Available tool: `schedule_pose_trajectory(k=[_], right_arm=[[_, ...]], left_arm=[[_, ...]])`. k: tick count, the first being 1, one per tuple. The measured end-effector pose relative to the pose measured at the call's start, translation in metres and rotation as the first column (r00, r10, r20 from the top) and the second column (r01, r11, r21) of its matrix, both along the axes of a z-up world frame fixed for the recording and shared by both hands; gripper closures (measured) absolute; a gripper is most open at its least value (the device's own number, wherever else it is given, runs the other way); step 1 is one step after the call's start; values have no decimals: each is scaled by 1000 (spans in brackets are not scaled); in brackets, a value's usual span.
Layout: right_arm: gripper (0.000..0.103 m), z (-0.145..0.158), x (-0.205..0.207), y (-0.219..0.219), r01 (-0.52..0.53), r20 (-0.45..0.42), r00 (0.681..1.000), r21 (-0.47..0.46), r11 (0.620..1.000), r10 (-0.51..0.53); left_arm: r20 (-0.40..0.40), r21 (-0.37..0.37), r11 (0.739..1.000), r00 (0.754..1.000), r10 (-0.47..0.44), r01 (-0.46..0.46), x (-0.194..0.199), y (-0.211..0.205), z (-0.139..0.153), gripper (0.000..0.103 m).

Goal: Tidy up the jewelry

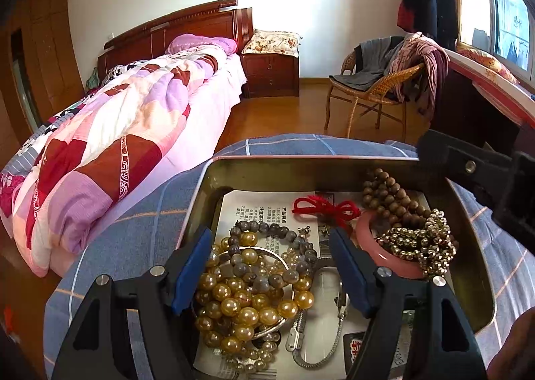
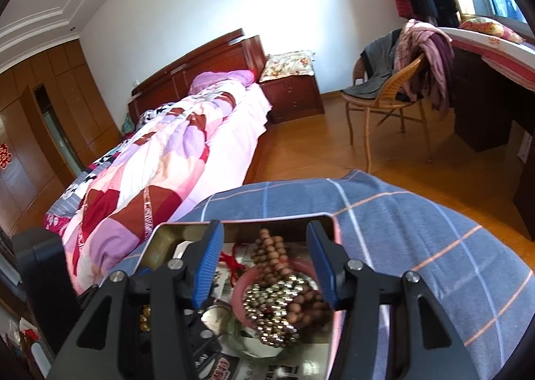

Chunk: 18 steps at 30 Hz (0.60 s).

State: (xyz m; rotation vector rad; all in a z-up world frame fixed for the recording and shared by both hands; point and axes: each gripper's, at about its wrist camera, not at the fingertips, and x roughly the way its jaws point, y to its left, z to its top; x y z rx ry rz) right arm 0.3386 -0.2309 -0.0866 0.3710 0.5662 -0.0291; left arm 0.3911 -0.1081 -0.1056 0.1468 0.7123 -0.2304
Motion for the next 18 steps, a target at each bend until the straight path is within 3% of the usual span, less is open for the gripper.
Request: schedule_pose_trajectory(k=[5,10,13,18], right_arm=[[27,-2,-17,-6,85,-1,996,-50,995,-85],[24,-4,-31,-8,116,-23,993,-76,990,-118],[16,-3,-42,-6,120,-28,992,-97,988,-124],[10,1,-58,1,120,-19,992,-141,983,-123]], left_arm=[[5,-2,999,999,35,-35,-11,6,2,30],[-11,-25,998,999,50,-50,-28,16,4,30],[-11,-27,998,999,52,-52,-40,21,7,30],[12,8,995,995,96,-96,-60,29,11,30]])
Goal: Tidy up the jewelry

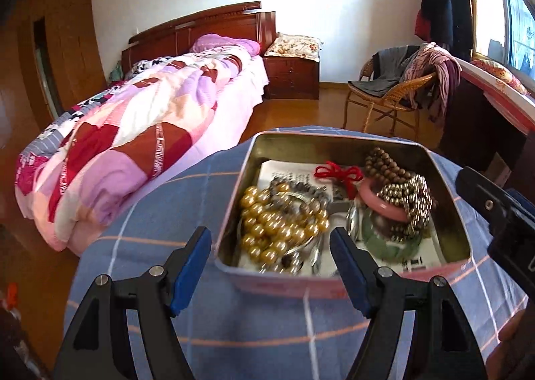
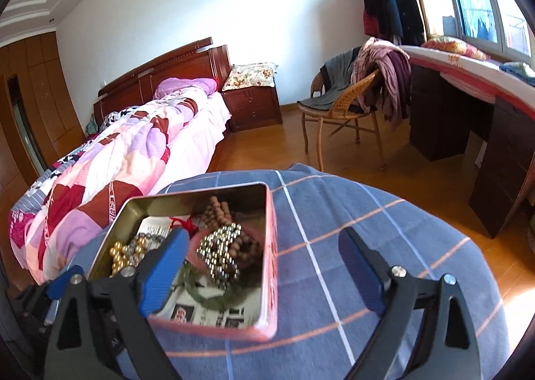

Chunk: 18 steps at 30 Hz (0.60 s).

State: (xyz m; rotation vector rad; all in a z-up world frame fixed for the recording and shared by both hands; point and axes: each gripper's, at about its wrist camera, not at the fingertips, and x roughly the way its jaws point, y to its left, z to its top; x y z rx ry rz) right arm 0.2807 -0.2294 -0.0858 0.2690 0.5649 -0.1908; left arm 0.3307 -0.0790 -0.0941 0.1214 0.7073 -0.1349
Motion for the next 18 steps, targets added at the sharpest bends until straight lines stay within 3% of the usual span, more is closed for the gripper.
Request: schedule_pose_trajectory(k=[18], right_arm=[[8,13,-68,20,-35,1,999,-59,998,35]], left_arm=[[37,34,998,998,58,-59,-75,29,19,29]])
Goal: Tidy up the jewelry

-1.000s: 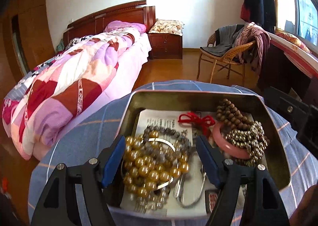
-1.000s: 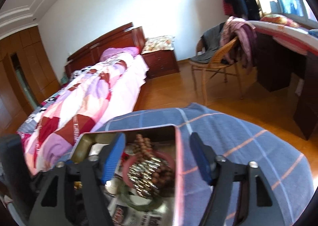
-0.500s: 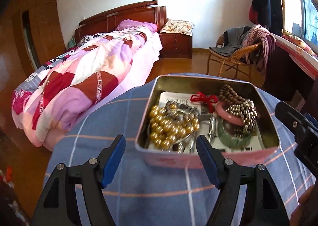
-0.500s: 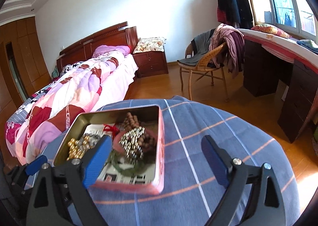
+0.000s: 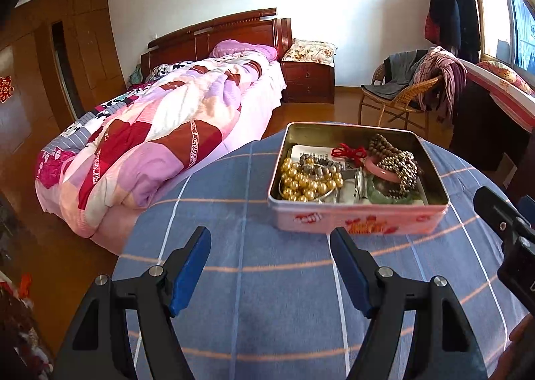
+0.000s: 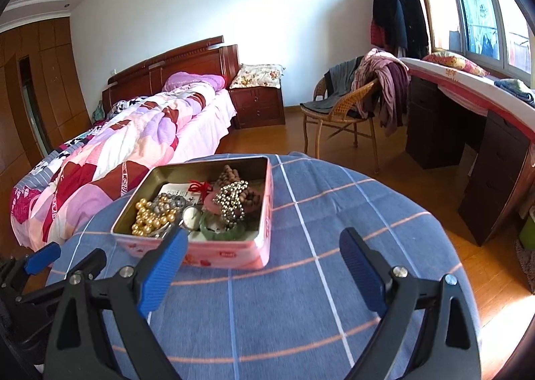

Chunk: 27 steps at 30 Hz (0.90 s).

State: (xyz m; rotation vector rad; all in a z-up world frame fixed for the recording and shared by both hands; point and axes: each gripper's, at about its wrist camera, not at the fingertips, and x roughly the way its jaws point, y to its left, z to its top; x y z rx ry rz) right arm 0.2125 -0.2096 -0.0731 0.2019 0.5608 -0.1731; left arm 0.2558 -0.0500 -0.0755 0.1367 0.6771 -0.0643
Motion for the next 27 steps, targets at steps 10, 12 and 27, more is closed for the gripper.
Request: schedule_pose_trajectory(k=[10,12,27], right_arm=[[0,12,-33,16,-27,27,999,-45,999,28],[0,16,-38,19,-29,35,999,-56,998,31],[0,57,-73,36,-39,156,986,-96,995,54]], left_arm=[[26,15,1000,1000,-2,2,-37,11,8,28],[36,12,1000,999,1,-1,-44,14,12,28],[169,-33,999,985,39,-33,-85,36,59,14]])
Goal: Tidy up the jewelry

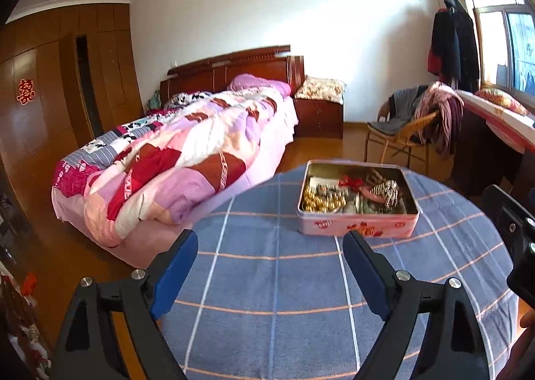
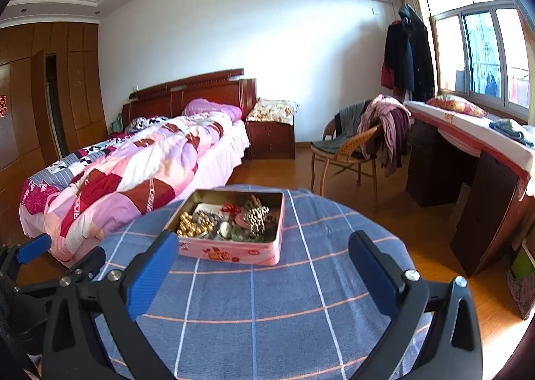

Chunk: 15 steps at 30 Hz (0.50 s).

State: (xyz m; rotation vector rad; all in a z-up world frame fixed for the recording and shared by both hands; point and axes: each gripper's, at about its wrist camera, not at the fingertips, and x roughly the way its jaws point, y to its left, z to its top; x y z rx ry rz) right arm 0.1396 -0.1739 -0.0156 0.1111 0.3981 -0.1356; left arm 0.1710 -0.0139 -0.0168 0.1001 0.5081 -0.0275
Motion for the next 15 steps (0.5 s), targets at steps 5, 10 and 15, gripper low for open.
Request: schedule_pose_trajectory(k=[5,10,15], right_arm=[[0,13,-8,3,3,50,999,-11,1000,-2],[0,26,-14,4,7,102,995,-19,1000,-5],[0,36,-18,8,18,149,989,-48,999,-10]], left_arm=[[63,-21,1000,998,8,-7,-12,6,20,12],[105,-28,1000,994,6,-3,-19,6,34,10],[120,-32,999,993,11,-7,-19,6,42,10]])
